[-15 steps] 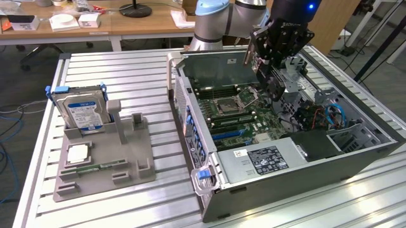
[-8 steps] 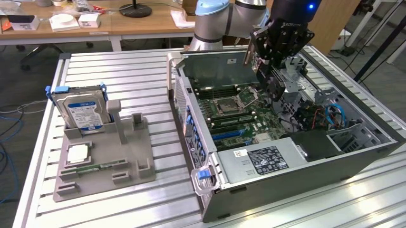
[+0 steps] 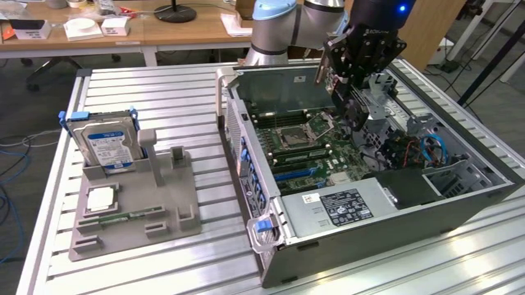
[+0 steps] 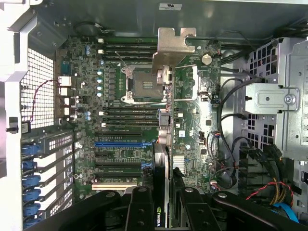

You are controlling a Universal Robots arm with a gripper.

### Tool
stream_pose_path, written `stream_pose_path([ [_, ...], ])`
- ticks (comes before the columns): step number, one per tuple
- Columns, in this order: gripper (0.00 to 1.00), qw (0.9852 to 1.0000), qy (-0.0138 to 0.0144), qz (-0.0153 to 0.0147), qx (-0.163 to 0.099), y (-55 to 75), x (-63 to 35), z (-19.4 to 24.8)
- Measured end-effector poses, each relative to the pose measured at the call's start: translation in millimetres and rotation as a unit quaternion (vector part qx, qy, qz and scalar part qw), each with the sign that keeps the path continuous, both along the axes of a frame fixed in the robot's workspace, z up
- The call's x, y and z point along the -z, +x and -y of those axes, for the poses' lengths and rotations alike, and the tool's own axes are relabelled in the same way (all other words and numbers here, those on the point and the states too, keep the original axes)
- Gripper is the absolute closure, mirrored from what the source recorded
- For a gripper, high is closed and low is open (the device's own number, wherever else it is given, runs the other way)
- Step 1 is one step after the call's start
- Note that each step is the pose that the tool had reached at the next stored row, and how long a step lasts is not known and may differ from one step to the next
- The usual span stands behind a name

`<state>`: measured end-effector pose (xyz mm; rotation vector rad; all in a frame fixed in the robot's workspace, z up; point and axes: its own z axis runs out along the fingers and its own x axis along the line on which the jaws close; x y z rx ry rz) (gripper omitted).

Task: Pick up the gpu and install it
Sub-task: 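Insert the gpu into the slot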

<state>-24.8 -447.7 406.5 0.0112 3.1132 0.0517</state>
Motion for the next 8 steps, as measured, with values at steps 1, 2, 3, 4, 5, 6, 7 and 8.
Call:
stream_pose_path([
  [1,0.74,1.0000,0.0000,0.0000,0.000,0.0,0.0,0.0],
  [2,0.74,1.0000,0.0000,0.0000,0.000,0.0,0.0,0.0],
  [3,0.74,1.0000,0.0000,0.0000,0.000,0.0,0.0,0.0],
  [4,0.74,1.0000,0.0000,0.0000,0.000,0.0,0.0,0.0],
  [5,0.74,1.0000,0.0000,0.0000,-0.001,0.0,0.0,0.0],
  [6,0.74,1.0000,0.0000,0.0000,-0.003,0.0,0.0,0.0],
  [7,0.74,1.0000,0.0000,0.0000,-0.006,0.0,0.0,0.0],
  [8,0.74,1.0000,0.0000,0.0000,-0.010,0.0,0.0,0.0],
])
